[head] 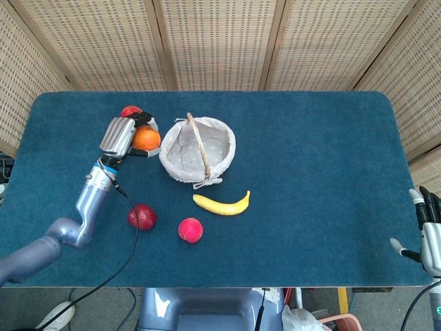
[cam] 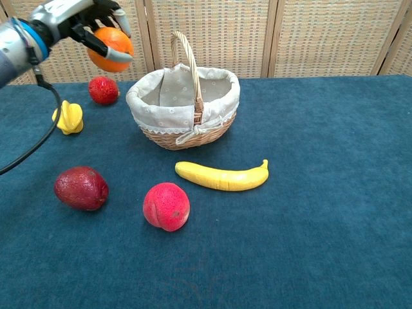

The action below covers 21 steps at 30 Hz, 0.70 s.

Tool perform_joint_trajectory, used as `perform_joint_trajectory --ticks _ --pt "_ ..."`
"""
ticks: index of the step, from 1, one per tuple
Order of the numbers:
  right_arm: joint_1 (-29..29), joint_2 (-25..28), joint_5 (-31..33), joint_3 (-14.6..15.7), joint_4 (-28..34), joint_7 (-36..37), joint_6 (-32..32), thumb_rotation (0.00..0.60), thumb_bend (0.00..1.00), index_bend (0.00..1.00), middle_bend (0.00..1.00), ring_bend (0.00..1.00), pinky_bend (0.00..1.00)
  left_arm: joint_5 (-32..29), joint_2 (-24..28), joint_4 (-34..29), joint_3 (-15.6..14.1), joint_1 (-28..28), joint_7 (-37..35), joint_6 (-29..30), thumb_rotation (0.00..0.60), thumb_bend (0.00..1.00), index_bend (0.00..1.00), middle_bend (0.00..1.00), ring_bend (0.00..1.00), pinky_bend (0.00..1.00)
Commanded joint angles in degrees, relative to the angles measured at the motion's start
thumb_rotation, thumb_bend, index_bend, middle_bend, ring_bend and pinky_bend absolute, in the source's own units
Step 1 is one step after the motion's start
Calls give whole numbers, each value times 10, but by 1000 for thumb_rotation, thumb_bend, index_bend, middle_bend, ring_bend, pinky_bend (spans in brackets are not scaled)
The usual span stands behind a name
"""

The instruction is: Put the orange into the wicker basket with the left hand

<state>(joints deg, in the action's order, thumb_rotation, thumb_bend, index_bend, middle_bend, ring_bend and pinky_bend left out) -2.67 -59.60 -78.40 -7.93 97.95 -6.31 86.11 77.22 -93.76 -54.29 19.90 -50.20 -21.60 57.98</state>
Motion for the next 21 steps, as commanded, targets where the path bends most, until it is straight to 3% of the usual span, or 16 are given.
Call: perform_joint_trajectory --ticks 1,3,5,7,10,15,21 --pt "0 1 6 -3 -3 4 -3 600 0 0 0 0 0 -28 -50 49 18 -37 1 -32 600 175 547 424 387 491" --pt "-1 2 10 -4 -5 7 -5 600 0 0 0 0 0 -32 -66 67 20 -46 -9 -37 600 170 542 416 387 486" --pt "-1 3 16 -5 -8 11 -8 600 0 0 0 0 0 -34 -82 86 20 -55 -23 -42 600 105 448 330 340 429" --pt "-1 3 20 -6 -10 14 -9 600 0 0 0 0 0 -32 -93 103 17 -60 -40 -47 600 10 162 104 130 229" --pt "0 4 20 -7 -12 19 -9 600 0 0 0 0 0 -29 -93 100 13 -60 -102 -62 600 0 2 0 1 36" --pt "0 6 10 -4 -8 21 -6 600 0 0 0 0 0 -2 -69 74 -3 -42 -147 -29 600 0 0 0 0 0" --pt "5 10 -13 4 2 26 8 600 0 0 0 0 0 16 20 -37 -20 24 -113 54 600 0 0 0 0 0"
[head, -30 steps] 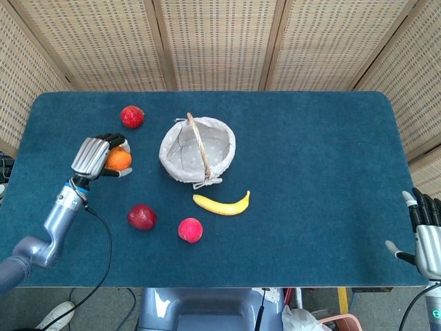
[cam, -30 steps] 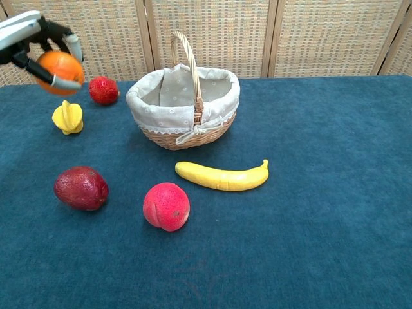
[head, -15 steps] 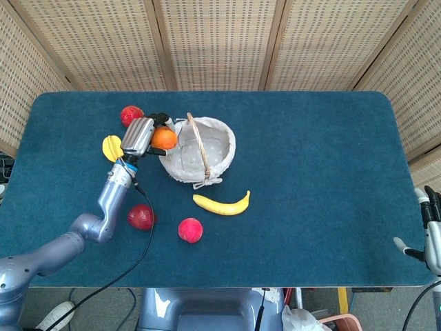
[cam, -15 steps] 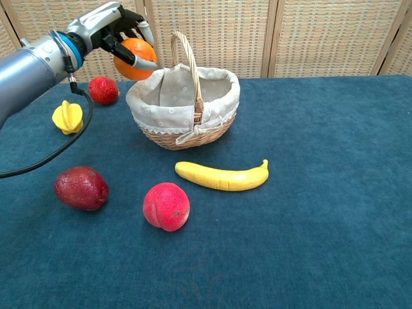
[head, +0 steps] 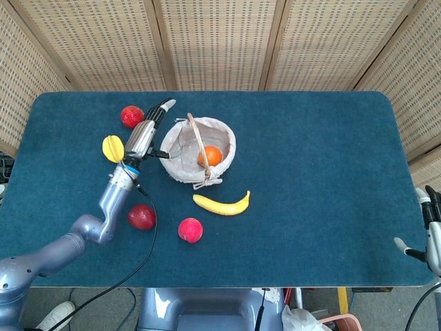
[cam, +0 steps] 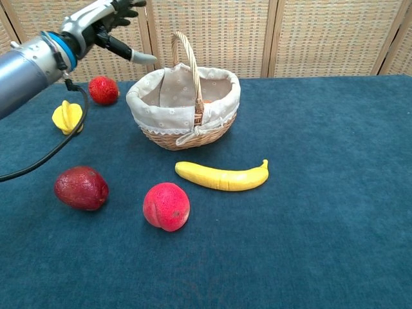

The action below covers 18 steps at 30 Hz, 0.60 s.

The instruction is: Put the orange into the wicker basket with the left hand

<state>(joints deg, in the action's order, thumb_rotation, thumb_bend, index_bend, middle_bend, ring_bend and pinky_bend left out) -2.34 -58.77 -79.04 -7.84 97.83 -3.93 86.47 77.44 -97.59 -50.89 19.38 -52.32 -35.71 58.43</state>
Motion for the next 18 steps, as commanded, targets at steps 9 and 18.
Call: perform_joint_trajectory --ticks 9,18 --pt "6 4 -38 18 10 9 11 600 0 0 0 0 0 -30 269 -323 -88 223 253 148 600 0 0 0 0 0" --pt "5 3 -47 21 9 12 11 600 0 0 0 0 0 -41 363 -449 -156 357 332 250 600 0 0 0 0 0"
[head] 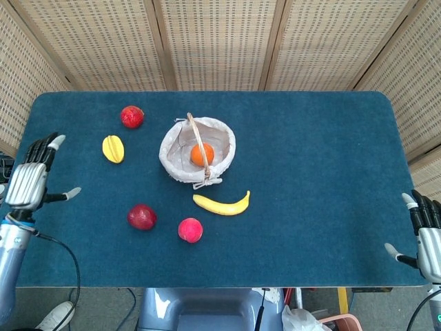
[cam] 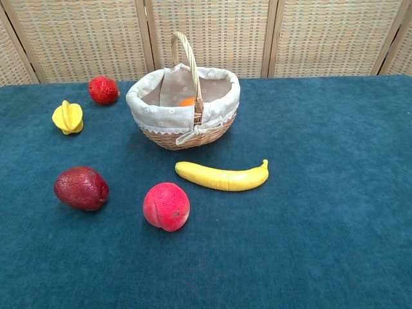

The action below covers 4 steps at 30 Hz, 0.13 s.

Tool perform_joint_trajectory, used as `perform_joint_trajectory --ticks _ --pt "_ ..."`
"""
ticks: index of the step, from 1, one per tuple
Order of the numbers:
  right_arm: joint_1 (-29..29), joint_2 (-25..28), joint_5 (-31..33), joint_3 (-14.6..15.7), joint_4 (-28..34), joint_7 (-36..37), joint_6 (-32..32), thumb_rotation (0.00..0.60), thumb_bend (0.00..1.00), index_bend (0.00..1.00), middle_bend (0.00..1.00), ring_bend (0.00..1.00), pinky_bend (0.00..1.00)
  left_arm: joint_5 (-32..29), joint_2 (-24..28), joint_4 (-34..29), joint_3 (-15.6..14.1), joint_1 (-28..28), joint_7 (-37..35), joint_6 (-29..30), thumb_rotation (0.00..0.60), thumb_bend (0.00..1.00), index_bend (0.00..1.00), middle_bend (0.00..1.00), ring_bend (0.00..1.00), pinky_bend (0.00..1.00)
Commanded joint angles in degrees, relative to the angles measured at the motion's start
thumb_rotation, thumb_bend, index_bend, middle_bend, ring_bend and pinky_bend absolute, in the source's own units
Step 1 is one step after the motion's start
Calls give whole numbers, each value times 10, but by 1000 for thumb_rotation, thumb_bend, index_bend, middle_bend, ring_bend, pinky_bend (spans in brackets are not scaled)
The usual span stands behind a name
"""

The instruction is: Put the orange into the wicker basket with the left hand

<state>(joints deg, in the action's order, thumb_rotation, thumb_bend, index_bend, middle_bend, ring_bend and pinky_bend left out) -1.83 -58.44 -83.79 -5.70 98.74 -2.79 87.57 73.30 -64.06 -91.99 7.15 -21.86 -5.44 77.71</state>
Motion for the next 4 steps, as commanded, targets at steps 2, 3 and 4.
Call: perform_joint_trajectory --ticks 2,3,4 --pt "0 1 0 1 -1 2 -1 600 0 0 0 0 0 9 31 -46 -41 72 34 81 600 0 0 0 0 0" --pt "0 2 -1 1 0 4 -2 600 0 0 0 0 0 16 31 -48 -45 81 37 92 600 0 0 0 0 0" --pt "0 2 -2 2 0 5 -1 600 0 0 0 0 0 19 32 -50 -48 86 40 97 600 0 0 0 0 0"
